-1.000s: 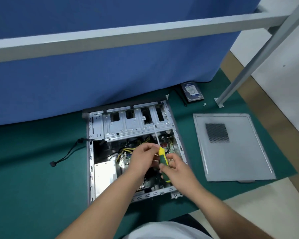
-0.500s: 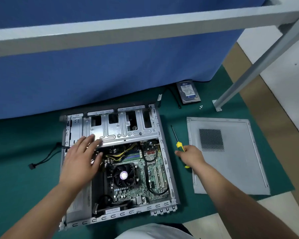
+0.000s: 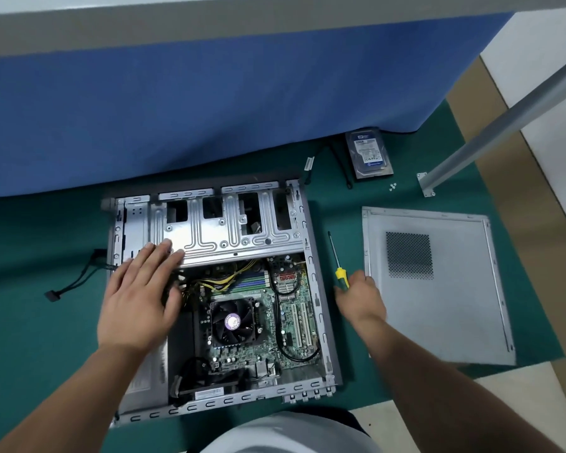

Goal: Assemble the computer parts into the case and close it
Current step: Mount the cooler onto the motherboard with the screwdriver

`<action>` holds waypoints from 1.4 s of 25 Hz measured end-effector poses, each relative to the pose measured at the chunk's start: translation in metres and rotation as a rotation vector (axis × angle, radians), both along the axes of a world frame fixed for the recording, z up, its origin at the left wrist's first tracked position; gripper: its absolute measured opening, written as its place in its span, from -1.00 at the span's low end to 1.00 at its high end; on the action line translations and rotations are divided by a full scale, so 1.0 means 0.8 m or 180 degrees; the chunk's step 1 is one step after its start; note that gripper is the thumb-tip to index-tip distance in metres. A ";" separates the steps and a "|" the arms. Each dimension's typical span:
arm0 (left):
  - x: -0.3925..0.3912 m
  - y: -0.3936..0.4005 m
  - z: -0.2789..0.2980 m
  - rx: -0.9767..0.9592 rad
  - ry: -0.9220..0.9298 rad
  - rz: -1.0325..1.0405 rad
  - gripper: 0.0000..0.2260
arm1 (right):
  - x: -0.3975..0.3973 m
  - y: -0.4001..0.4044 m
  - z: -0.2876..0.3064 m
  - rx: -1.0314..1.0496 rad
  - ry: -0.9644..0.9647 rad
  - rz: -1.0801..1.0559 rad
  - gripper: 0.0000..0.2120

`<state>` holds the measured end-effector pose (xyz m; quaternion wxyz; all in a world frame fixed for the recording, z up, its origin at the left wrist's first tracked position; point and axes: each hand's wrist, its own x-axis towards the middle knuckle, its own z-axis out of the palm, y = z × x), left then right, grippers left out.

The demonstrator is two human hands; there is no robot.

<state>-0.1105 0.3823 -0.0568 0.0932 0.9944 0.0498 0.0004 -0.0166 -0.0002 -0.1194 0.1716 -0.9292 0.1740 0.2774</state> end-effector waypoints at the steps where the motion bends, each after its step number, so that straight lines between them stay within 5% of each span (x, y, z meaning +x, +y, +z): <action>1: 0.000 0.000 0.001 -0.0014 -0.0007 -0.0011 -0.49 | -0.002 -0.001 0.000 0.0015 -0.0015 -0.0001 -0.61; 7: -0.003 -0.002 0.008 -0.0406 -0.0075 0.0023 -0.56 | 0.004 -0.007 0.040 0.0393 -0.0054 -0.0372 -0.46; 10: -0.001 0.021 0.012 -0.1085 -0.0319 0.0215 -0.62 | 0.000 0.016 0.109 0.0650 -0.1350 -0.0359 -0.68; 12: -0.003 0.036 0.013 -0.0952 -0.0313 0.0390 -0.61 | -0.020 0.064 0.159 0.1045 -0.1875 0.0051 -0.81; 15: -0.008 0.037 0.010 -0.0732 -0.0255 0.0369 -0.63 | -0.056 0.151 0.175 0.1579 -0.1229 0.1152 -0.83; 18: -0.010 0.037 0.006 -0.0714 -0.0329 0.0355 -0.63 | -0.063 0.229 0.131 0.1272 -0.0601 0.2296 -0.73; 22: -0.007 0.041 -0.001 -0.0741 -0.0394 0.0321 -0.60 | -0.050 0.303 0.077 0.0969 -0.0491 0.2814 -0.62; 25: -0.006 0.043 -0.006 -0.0783 -0.0389 0.0315 -0.57 | -0.046 0.332 0.052 0.0660 -0.0453 0.3075 -0.75; 29: -0.004 0.044 -0.006 -0.0839 -0.0420 0.0310 -0.57 | -0.043 0.333 0.053 0.0855 -0.0640 0.2850 -0.82; 35: -0.015 0.043 0.007 -0.1397 -0.0729 0.0583 -0.60 | -0.058 0.255 0.070 0.1731 -0.0929 0.1505 -0.87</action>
